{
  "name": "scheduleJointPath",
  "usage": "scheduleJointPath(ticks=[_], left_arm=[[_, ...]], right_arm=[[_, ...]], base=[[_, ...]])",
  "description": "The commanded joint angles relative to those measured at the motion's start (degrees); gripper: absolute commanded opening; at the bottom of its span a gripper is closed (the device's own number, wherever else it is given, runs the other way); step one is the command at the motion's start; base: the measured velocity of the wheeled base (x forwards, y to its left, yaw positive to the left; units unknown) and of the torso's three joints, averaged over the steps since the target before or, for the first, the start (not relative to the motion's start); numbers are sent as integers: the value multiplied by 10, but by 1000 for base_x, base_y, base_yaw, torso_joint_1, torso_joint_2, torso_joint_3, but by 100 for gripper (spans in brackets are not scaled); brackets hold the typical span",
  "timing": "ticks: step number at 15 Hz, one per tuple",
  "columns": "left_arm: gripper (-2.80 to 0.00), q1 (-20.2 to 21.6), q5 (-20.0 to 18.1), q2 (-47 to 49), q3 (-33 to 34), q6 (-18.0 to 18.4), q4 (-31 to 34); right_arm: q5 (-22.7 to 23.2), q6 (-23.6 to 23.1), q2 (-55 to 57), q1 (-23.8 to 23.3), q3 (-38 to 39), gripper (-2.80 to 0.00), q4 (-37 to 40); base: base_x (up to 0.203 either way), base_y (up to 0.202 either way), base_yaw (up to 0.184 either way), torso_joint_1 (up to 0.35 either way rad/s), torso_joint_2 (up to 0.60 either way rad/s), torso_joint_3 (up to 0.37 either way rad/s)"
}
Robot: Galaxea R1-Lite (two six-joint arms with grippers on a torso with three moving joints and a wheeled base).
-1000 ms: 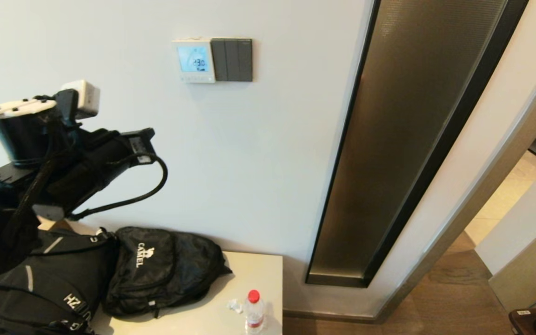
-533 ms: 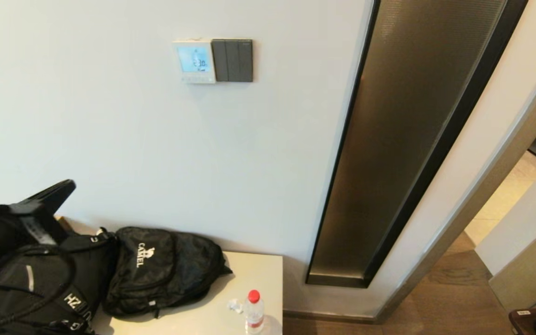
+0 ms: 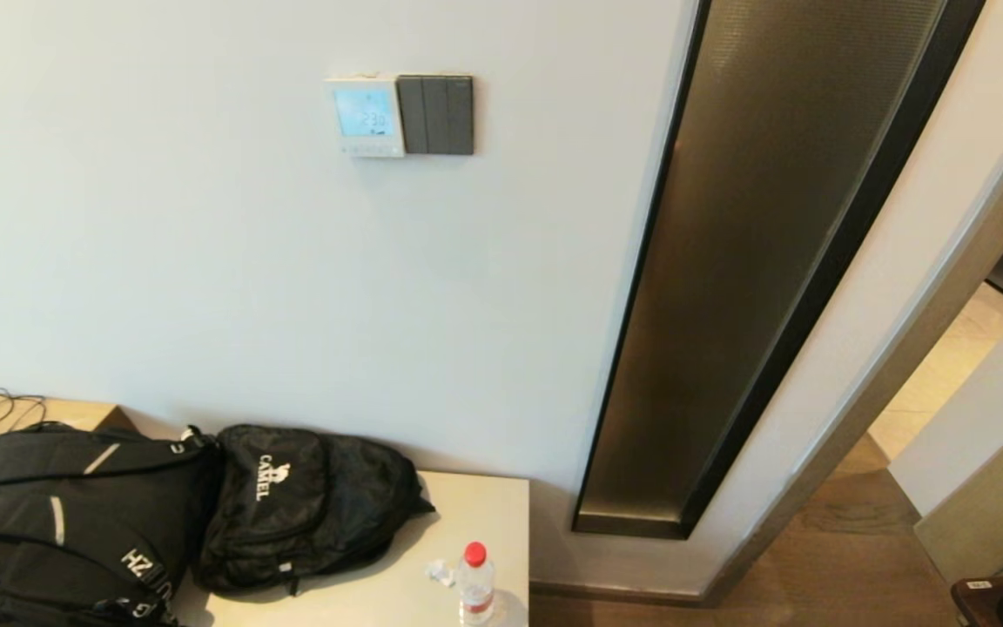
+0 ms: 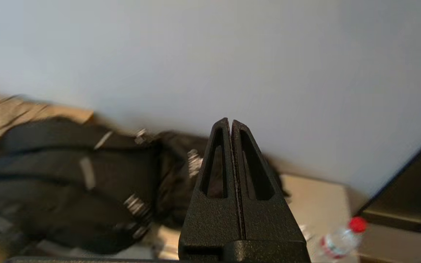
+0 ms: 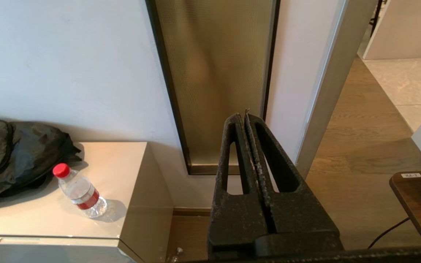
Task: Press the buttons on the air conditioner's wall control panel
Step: Turn off the central air conditioner
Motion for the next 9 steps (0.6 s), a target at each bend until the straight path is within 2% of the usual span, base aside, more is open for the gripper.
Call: scheduleJointPath(ticks=[1, 2, 3, 9], left_arm=[[-280, 57, -4, -102, 1, 2, 84], [-280, 78, -14, -114, 11, 4, 93], [-280, 81, -19, -117, 23, 4, 93], [-280, 76, -57, -150, 108, 2, 72]], right_arm=[[0, 0, 1, 0, 0, -280, 0], [0, 0, 1, 0, 0, -280, 0], [0, 0, 0, 0, 0, -280, 0], [0, 0, 1, 0, 0, -280, 0]], base=[[0, 0, 0, 0, 0, 0], [0, 0, 0, 0, 0, 0], [0, 0, 0, 0, 0, 0], [0, 0, 0, 0, 0, 0]])
